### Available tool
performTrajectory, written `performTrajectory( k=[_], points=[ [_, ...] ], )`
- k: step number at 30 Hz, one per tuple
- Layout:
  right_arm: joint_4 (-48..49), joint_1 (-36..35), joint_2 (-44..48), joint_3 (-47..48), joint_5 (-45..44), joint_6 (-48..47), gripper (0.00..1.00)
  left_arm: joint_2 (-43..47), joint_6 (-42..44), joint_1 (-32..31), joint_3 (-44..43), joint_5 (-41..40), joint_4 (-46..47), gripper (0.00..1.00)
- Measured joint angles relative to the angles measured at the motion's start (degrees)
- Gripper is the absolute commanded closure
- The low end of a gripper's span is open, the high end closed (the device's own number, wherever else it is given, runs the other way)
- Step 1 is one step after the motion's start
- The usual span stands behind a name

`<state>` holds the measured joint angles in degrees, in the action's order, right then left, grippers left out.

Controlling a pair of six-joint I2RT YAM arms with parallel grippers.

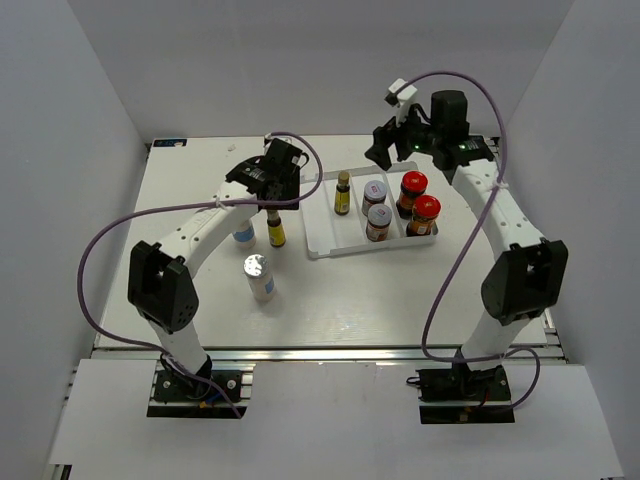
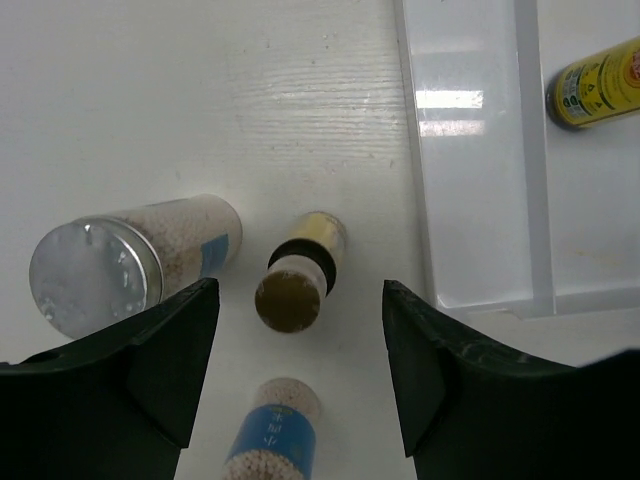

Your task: Organize the condiment bottles

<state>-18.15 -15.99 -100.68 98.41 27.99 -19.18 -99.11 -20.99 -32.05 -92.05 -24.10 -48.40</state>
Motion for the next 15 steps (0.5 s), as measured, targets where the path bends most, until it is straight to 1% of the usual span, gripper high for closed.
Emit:
performTrajectory(
  k=[4, 9, 15],
  points=[
    [0.8, 1.3, 4.8, -4.9, 1.2, 0.8, 0.1, -3.8, 0.3, 0.7, -2.0, 1.0, 0.0, 0.28],
    [0.7, 2.7, 5.8, -8.3, 2.3, 2.0, 0.11, -6.2, 0.3, 0.9, -2.3, 1.9, -0.2, 0.36],
    [0.5, 4.9, 6.3, -10.9, 2.4, 2.6, 0.11, -6.3, -0.1, 1.6, -2.3, 2.6, -0.8, 0.36]
  ],
)
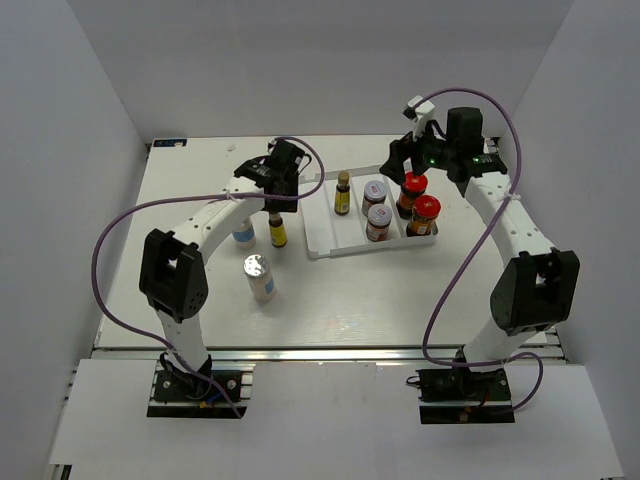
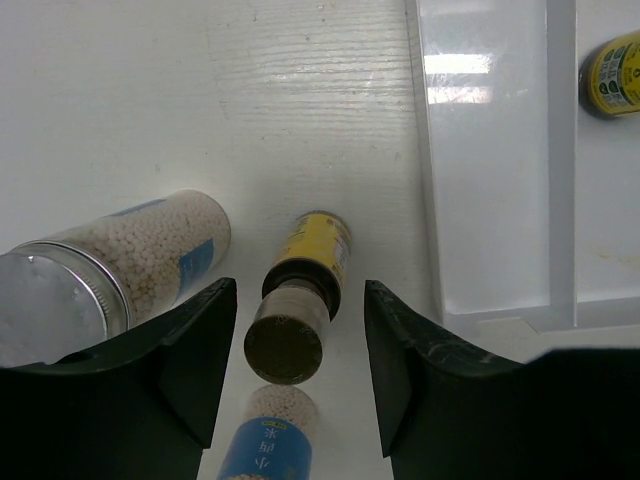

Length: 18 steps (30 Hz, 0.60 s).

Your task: Organize the condiment bottles

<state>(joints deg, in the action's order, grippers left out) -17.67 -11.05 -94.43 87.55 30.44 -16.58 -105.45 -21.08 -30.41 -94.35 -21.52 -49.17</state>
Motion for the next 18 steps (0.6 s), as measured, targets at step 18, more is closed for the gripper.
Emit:
performTrajectory(
  k=[18],
  points=[
    [0.0, 0.9, 1.5, -0.6, 0.4, 1.4, 0.11, 0.0, -2.1, 0.2, 1.6, 2.3, -3.0, 0.54]
  ],
)
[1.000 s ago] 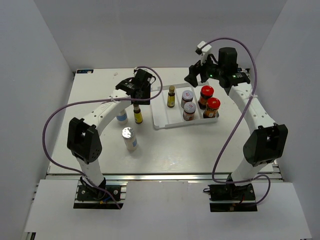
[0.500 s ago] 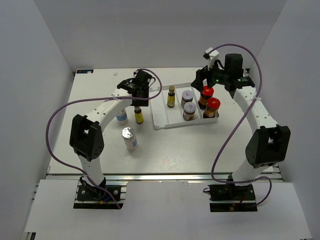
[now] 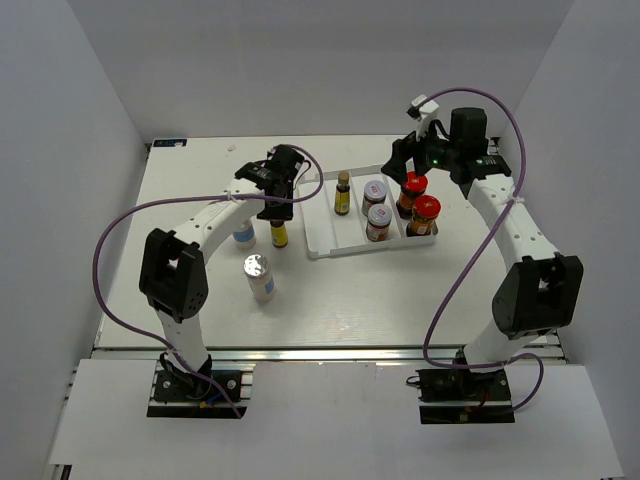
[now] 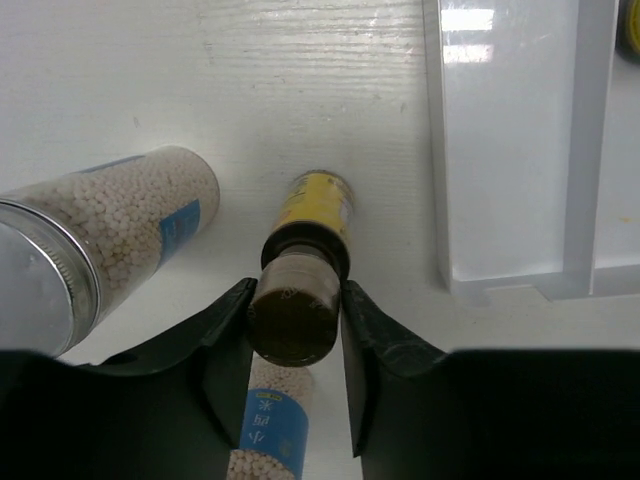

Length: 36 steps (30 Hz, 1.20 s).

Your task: Organize the condiment bottles

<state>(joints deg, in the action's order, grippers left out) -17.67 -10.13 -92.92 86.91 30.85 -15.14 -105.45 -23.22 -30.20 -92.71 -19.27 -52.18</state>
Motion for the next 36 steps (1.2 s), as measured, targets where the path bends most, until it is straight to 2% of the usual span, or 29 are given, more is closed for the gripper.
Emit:
performTrajectory(
  k=[5, 6, 10, 17, 25, 31, 36],
  points=[
    [-0.2, 0.1, 0.3, -0.6, 0.0, 0.0, 0.11, 0.0, -0.3, 0.0, -0.5, 0.8, -0.7, 0.77],
    [-0.3, 0.2, 0.4, -0.6, 0.0, 0.0, 0.11, 0.0, -0.3, 0.0, -0.5, 0.9, -0.9, 0.86],
    [-0.2, 0.4, 1.2, -1.2, 0.0, 0.0, 0.11, -0.3, -0.3, 0.0, -2.0, 1.2, -2.7, 1.0],
    [-0.5, 0.5, 2.3, -2.2, 0.5, 0.0, 0.11, -0.3, 0.0, -0.4, -12.4, 3.3, -7.4, 1.0],
    [-0.7, 0.5, 3.6, -3.4, 0.7, 0.0, 0.11, -0.9, 0.2, -2.9, -23.2, 11.5, -8.0, 1.0],
    [-0.7, 0.8, 4.5, -4.5, 0.7, 0.0, 0.11, -7.7, 0.2, -5.4, -29.9, 17.6, -7.5, 1.0],
    [-0.5, 1.2, 5.7, -5.8, 0.7, 0.1, 0.11, -13.6, 0.3, -8.7, -30.8, 19.5, -6.1, 1.0]
  ],
)
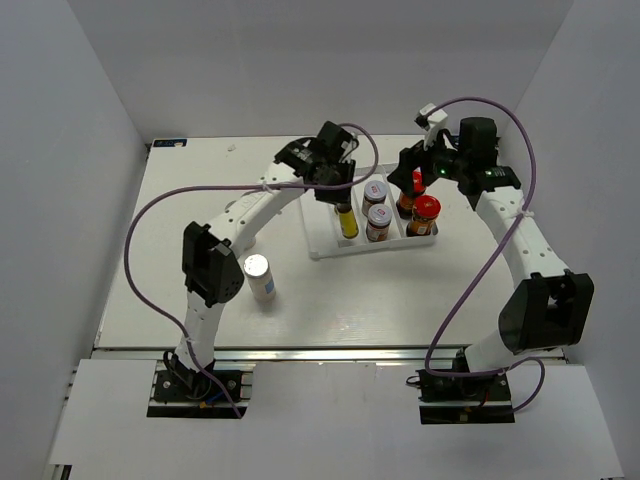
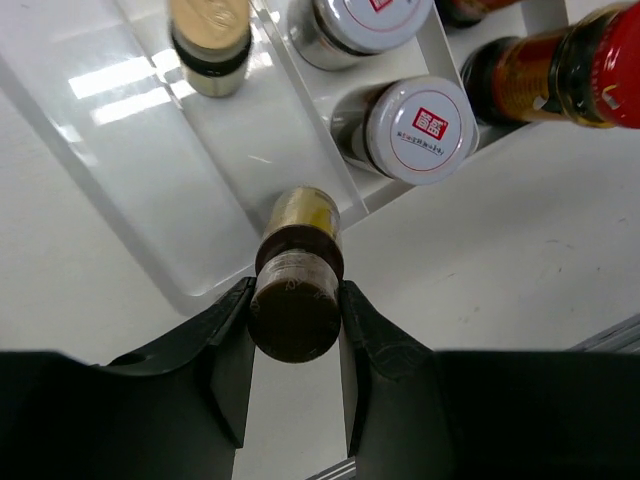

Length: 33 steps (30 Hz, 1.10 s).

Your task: Organize the condiment bottles

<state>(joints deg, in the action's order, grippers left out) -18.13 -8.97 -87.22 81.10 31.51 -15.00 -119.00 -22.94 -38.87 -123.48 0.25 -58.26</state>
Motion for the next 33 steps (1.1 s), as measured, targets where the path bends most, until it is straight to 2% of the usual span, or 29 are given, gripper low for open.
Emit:
performTrajectory(
  k=[7, 29, 31, 32, 33],
  points=[
    [0.2, 0.7, 0.8, -1.2, 0.0, 0.1, 0.11, -5.4, 1.3, -3.8, -1.9, -1.6, 0.9, 1.0],
    [0.2, 1.2, 1.7, -3.3, 0.4, 1.0, 0.11, -7.0, 6.6, -7.4, -1.5, -10.5, 1.4, 1.0],
    [0.2, 1.3, 1.7, -3.3, 0.4, 1.0, 0.11, -7.3, 6.7, -7.4, -1.4, -10.7, 1.4, 0.94],
    [0.2, 1.3, 1.8, -3.3, 0.4, 1.1, 0.11, -7.3, 6.7, -7.4, -1.4, -10.8, 1.4, 0.77],
    [0.2, 1.3, 1.9, -3.3, 0.4, 1.1, 0.11, -7.3, 6.8, -7.4, -1.3, -10.9, 1.4, 0.69]
  ],
)
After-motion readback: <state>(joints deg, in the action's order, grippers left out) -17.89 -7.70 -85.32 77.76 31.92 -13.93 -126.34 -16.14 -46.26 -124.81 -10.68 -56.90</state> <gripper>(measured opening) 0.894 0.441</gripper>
